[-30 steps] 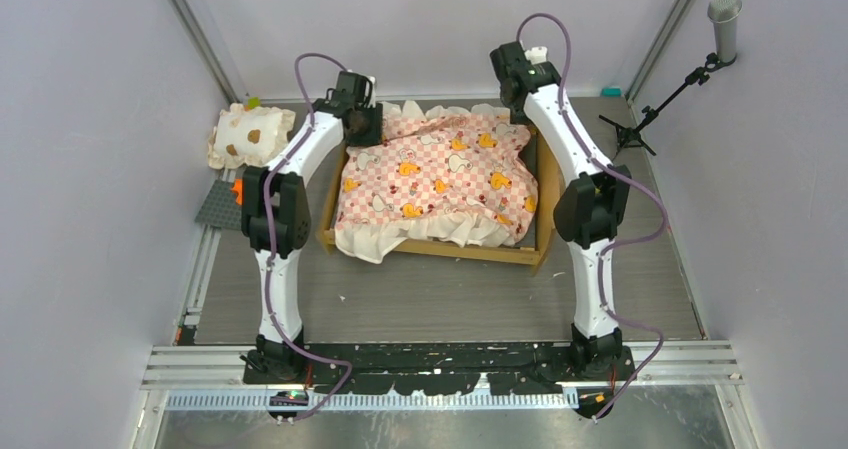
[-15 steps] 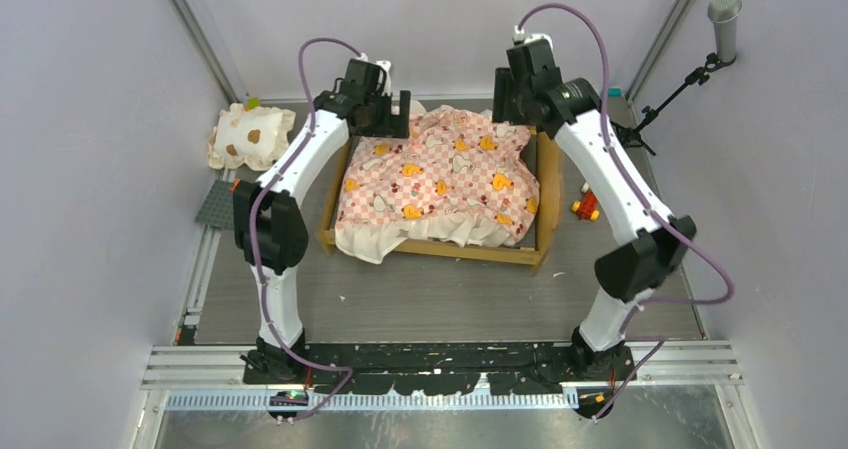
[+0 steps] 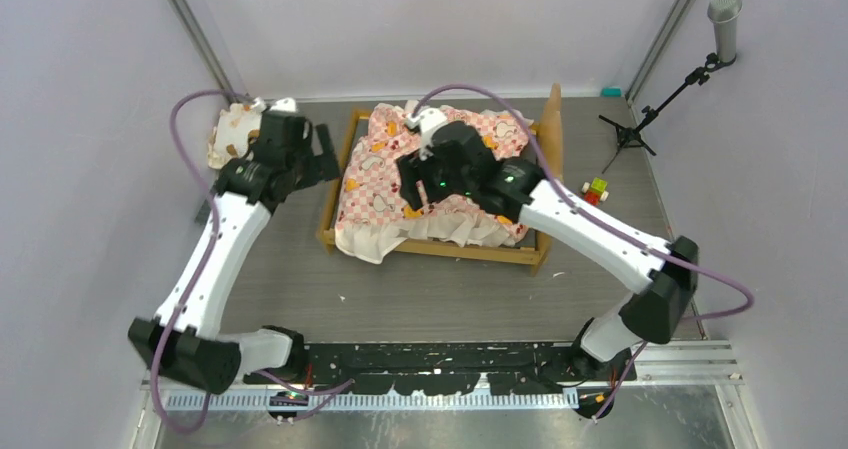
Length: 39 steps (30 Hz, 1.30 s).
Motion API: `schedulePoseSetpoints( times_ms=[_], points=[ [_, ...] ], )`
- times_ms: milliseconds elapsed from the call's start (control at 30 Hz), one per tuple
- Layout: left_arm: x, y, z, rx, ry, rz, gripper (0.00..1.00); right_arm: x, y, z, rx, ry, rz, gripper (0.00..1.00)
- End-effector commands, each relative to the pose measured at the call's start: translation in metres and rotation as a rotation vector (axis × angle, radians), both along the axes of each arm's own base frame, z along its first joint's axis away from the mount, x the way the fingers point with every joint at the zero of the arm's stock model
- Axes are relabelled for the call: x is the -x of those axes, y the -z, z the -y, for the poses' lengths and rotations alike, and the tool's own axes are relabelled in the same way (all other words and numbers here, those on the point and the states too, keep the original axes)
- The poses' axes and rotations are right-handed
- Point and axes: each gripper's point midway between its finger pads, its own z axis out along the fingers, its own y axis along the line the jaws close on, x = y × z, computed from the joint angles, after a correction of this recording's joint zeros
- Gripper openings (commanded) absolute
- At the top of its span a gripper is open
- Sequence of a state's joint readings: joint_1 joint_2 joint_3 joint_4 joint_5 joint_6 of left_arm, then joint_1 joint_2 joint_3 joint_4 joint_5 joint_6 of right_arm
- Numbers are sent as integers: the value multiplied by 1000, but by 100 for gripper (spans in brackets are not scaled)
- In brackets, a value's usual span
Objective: Set up the pet bed
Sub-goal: Cross the ropes on the bed frame.
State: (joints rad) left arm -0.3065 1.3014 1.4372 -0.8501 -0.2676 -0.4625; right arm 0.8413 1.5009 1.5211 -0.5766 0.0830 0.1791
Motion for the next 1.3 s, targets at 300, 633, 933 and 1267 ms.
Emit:
schedulePoseSetpoints(
  times_ms=[300, 633, 933, 1267],
  points=[
    [153, 8, -100, -65, -339, 22, 100, -13, 73, -163, 10, -271, 133, 73],
    [153, 20, -102, -108, -315, -8, 100, -38, 128, -173, 177, -245, 121, 68],
    [144, 36, -94, -101, -279, -41, 100, -47, 143, -150, 260, -145, 107, 15],
    [112, 32, -11, 180, 107, 98, 100, -62, 77, -132, -104, 3, -78, 1]
  ],
)
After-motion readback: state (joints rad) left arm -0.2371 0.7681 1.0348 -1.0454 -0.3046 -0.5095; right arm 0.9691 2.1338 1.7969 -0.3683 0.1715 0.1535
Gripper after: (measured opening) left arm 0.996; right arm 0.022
